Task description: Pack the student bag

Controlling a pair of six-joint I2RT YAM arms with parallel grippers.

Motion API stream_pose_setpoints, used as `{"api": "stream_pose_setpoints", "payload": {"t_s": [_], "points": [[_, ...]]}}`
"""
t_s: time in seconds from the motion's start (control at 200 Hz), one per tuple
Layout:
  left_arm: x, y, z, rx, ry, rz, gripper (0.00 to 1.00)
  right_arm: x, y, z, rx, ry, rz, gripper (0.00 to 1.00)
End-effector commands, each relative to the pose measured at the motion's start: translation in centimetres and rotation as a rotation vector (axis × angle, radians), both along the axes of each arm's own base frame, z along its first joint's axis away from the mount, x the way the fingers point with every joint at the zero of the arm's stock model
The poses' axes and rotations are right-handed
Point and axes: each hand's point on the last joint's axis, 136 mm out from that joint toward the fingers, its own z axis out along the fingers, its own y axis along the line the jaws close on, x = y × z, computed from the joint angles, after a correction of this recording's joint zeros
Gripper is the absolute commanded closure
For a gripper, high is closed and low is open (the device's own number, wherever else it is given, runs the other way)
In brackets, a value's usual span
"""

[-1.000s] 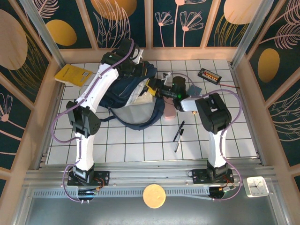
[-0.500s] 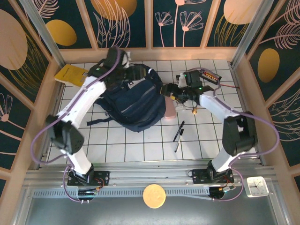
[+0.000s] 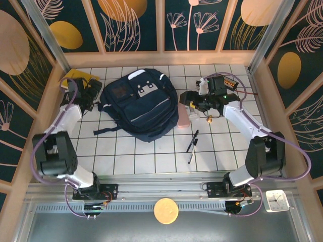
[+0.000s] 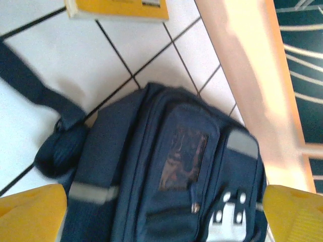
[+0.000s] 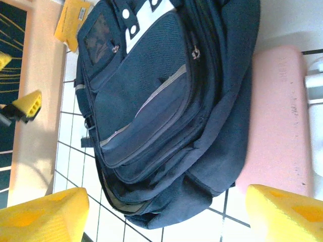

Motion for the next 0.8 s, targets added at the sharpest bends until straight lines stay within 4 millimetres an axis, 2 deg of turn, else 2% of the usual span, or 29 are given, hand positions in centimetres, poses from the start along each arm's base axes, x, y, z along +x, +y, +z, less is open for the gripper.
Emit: {"api": "stream_pose_setpoints", "payload": {"t_s": [0.0, 0.03, 0.17, 0.27, 0.44, 0.55, 0.796], "points": [[3.8, 3.4, 1.5, -0.014, -0.063, 0.087, 0.01, 0.2, 1.2, 0.1, 0.049, -0.008, 0.038, 0.19], [4.6, 4.2, 0.1, -0.018, -0.026, 0.096, 0.01, 0.2, 1.2, 0.1, 0.054, -0.012, 0.041, 0.19], [7.8, 7.0, -1.9, 0.075, 0.096, 0.106, 0.01, 0.7, 1.3, 0.0, 0.071, -0.015, 0.050, 0.19], [9.4, 8.0, -3.9, 0.105, 0.180, 0.096, 0.01, 1.2, 1.1, -0.1, 0.088, -0.010, 0.041, 0.19], [11.7, 9.2, -7.2, 0.091, 0.225, 0.102, 0.06, 1.7, 1.3, -0.2, 0.097, 0.001, 0.044, 0.20], [12.2, 9.9, -9.1, 0.089, 0.272, 0.112, 0.06, 2.0, 1.1, -0.5, 0.090, 0.010, 0.045, 0.20], [11.2, 10.7, -11.5, 0.077, 0.318, 0.137, 0.06, 2.7, 1.1, -1.3, 0.093, 0.034, 0.034, 0.20]]}}
